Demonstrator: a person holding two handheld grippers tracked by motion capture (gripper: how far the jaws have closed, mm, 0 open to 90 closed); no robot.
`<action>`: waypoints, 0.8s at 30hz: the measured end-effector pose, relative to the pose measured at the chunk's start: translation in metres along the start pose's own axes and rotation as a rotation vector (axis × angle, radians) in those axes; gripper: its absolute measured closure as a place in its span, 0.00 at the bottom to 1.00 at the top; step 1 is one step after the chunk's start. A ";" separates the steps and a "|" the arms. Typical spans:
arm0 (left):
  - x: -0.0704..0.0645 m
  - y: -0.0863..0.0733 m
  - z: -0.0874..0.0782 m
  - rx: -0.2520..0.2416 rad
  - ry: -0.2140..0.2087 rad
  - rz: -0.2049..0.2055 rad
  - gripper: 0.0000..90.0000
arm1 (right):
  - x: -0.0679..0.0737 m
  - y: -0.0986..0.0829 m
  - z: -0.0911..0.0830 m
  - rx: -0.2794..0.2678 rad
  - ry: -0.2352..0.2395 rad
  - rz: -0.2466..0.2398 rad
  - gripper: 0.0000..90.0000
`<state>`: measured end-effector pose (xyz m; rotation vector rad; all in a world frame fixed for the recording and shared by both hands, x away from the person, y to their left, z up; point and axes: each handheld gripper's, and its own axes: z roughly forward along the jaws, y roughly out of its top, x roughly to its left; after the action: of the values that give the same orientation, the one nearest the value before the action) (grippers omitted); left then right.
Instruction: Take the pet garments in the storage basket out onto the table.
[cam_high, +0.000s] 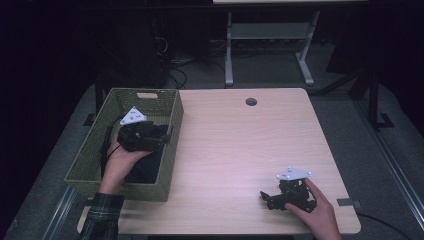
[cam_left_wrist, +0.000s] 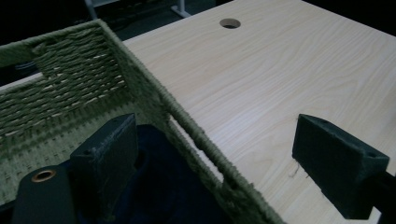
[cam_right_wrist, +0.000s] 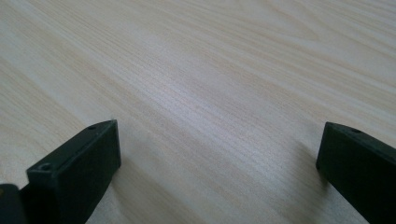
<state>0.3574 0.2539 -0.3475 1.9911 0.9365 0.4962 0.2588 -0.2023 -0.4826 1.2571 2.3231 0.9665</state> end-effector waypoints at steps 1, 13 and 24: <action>0.002 -0.001 -0.001 -0.001 0.003 -0.006 0.15 | 0.000 0.000 0.000 0.000 0.000 0.000 0.00; 0.028 -0.012 -0.011 0.017 0.059 -0.016 0.15 | 0.000 0.000 0.000 0.000 0.000 0.000 0.00; 0.045 -0.025 -0.008 0.065 0.093 -0.035 0.15 | 0.000 0.000 0.000 0.000 0.000 0.000 0.00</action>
<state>0.3699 0.3013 -0.3644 2.0204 1.0541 0.5489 0.2588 -0.2023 -0.4827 1.2569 2.3229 0.9666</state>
